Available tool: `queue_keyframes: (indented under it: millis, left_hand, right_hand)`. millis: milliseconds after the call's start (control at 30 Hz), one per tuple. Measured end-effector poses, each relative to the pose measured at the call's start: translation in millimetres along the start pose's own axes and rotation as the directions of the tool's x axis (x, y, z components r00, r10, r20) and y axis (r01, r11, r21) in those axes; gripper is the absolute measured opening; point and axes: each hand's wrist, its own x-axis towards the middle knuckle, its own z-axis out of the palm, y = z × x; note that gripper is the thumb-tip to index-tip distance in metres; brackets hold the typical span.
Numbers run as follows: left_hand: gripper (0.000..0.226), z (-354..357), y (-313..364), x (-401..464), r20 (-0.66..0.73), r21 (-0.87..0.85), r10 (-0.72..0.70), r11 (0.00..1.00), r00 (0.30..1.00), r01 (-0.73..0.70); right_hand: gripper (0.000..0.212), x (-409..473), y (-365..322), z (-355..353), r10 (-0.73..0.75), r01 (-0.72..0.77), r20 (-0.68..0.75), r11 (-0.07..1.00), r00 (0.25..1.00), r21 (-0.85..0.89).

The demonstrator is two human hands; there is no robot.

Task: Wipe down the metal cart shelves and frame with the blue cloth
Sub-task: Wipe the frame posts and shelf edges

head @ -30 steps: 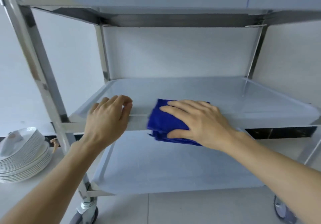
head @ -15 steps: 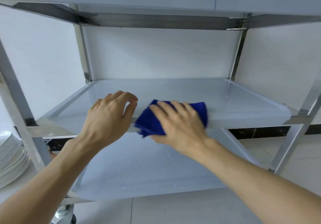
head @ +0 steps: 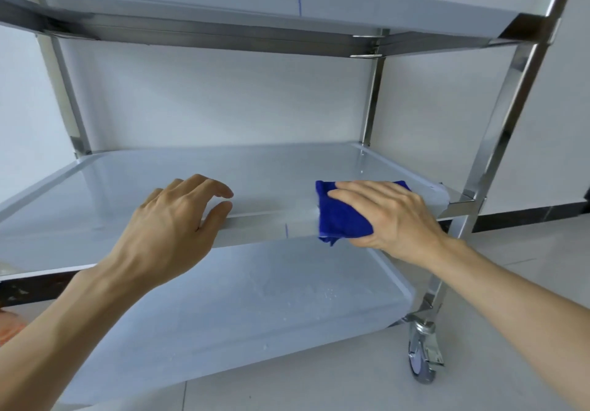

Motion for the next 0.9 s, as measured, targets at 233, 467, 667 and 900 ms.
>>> queue_keyframes:
  millis: [233, 467, 667, 900]
  left_hand:
    - [0.029, 23, 48, 15, 0.098, -0.045, 0.113, 0.993, 0.989, -0.109]
    - [0.036, 46, 88, 22, 0.171, -0.088, 0.241, 0.97, 0.955, -0.229]
    - [0.043, 60, 109, 26, 0.187, -0.059, 0.29, 0.957, 0.939, -0.284]
    - [0.037, 66, 117, 28, 0.088, 0.053, 0.323, 0.943, 0.942, -0.328]
  right_hand:
    - [0.082, -39, 58, -15, 0.159, -0.16, 0.127, 0.987, 0.979, -0.001]
    - [0.062, -55, 76, -36, 0.247, -0.316, 0.257, 0.907, 0.934, 0.278]
    - [0.02, -49, 86, -86, 0.78, -0.609, 0.251, 0.201, 0.573, 0.768]
    - [0.022, -62, 136, -154, 0.816, -0.42, 0.575, -0.502, 0.061, 0.756]
